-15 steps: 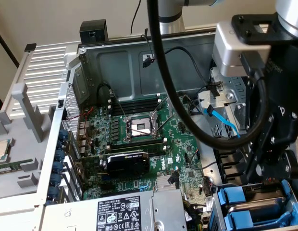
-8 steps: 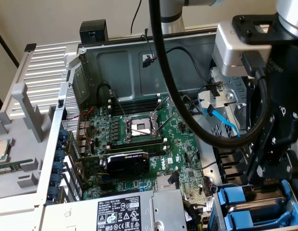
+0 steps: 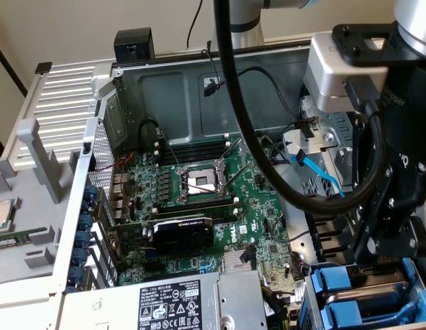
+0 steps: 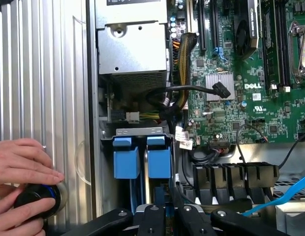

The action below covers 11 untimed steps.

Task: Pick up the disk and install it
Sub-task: 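Insert the second disk wire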

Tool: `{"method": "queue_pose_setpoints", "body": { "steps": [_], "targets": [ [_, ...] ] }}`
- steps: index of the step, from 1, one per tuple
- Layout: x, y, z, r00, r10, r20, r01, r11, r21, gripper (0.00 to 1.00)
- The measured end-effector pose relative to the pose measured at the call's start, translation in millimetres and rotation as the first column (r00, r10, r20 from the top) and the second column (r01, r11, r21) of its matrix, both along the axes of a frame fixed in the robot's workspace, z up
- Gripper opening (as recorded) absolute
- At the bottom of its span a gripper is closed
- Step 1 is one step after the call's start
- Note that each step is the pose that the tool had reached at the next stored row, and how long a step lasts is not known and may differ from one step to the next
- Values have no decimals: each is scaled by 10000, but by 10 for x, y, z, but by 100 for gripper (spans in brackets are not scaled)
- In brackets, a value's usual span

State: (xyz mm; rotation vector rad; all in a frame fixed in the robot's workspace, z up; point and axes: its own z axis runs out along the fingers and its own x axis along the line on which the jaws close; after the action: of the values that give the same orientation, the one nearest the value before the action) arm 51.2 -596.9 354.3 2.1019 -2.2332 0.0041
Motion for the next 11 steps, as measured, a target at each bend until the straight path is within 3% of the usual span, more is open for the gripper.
{"method": "queue_pose_setpoints", "body": {
  "steps": [11],
  "targets": [
    [29,0,-27,10000,0,0,0,10000,2,16]
  ]
}}
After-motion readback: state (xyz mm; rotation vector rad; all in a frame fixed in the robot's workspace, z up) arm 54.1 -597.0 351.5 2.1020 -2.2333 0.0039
